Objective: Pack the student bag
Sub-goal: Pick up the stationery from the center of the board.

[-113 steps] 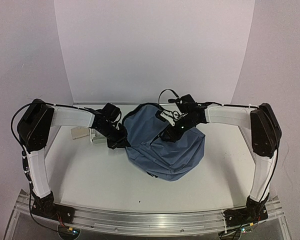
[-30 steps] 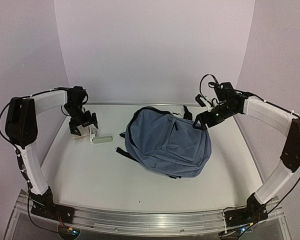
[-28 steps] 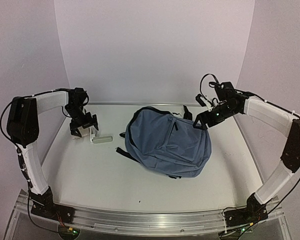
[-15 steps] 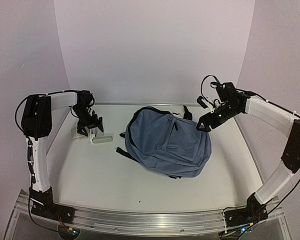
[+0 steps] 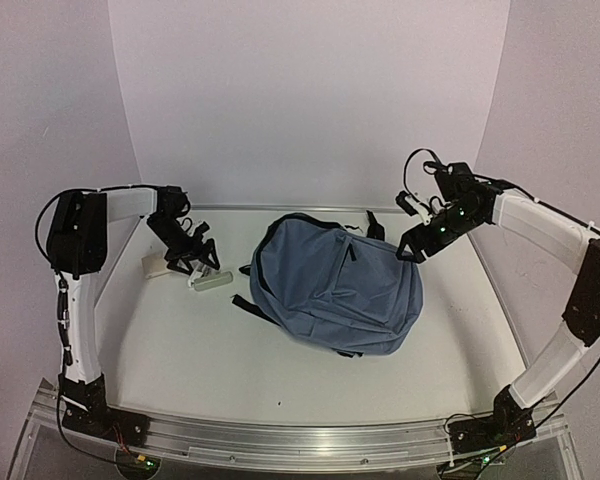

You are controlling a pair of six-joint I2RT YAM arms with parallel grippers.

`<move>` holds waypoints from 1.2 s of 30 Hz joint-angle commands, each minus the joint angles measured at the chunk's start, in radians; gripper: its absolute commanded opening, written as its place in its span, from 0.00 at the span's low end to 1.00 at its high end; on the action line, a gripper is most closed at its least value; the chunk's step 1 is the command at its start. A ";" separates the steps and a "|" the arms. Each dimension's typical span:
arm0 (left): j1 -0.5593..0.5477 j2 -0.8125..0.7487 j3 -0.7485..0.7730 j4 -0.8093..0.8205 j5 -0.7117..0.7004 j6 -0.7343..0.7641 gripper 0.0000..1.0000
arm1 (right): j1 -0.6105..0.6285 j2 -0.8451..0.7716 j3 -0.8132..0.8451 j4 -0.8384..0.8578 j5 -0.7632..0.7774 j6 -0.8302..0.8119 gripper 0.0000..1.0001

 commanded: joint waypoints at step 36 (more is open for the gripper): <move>-0.171 0.071 0.071 0.069 -0.260 -0.124 0.74 | -0.004 -0.006 -0.005 -0.002 -0.045 0.019 0.79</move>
